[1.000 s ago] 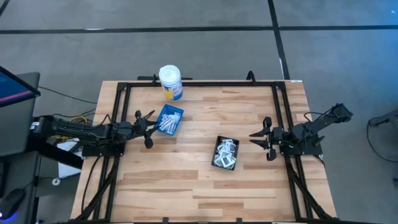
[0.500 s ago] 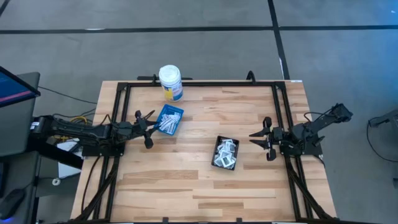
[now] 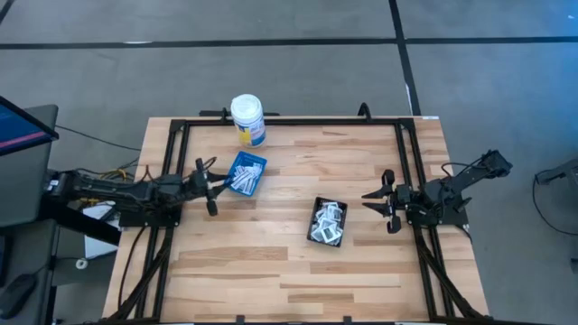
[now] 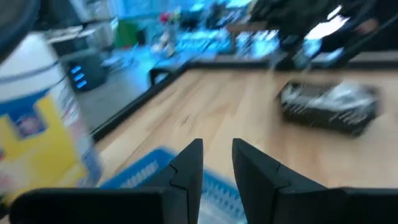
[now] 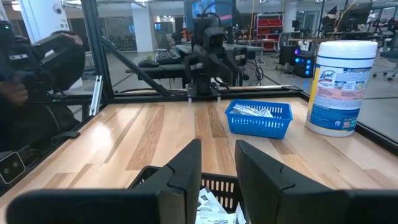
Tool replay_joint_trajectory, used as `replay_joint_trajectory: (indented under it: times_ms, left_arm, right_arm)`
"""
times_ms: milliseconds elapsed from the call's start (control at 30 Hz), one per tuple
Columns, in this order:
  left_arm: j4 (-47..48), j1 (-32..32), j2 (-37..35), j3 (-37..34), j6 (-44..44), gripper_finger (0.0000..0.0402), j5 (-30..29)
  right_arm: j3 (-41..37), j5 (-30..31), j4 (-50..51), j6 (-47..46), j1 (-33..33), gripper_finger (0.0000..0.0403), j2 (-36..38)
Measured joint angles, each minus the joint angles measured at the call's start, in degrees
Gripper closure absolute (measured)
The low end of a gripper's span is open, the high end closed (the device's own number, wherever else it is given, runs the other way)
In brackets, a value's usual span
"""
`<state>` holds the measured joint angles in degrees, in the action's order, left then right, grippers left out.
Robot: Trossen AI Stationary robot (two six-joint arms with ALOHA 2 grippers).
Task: Pick & Place First Aid Supplies
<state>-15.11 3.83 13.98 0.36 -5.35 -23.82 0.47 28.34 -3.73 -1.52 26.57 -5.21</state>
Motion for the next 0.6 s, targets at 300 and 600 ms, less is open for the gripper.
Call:
replay_joint_trajectory:
  times_ms: [300, 600]
  left_arm:
    - [6.9, -2.8, -10.2, 0.0, 1.5, 0.0314, 14.4]
    - [11.8, -3.9, -14.0, 0.0, 1.7, 0.0314, 18.1]
  right_arm:
    - [0.0, 0.0, 0.0, 0.0, 0.0, 0.031, 0.0]
    - [0.0, 0.0, 0.0, 0.0, 0.0, 0.031, 0.0]
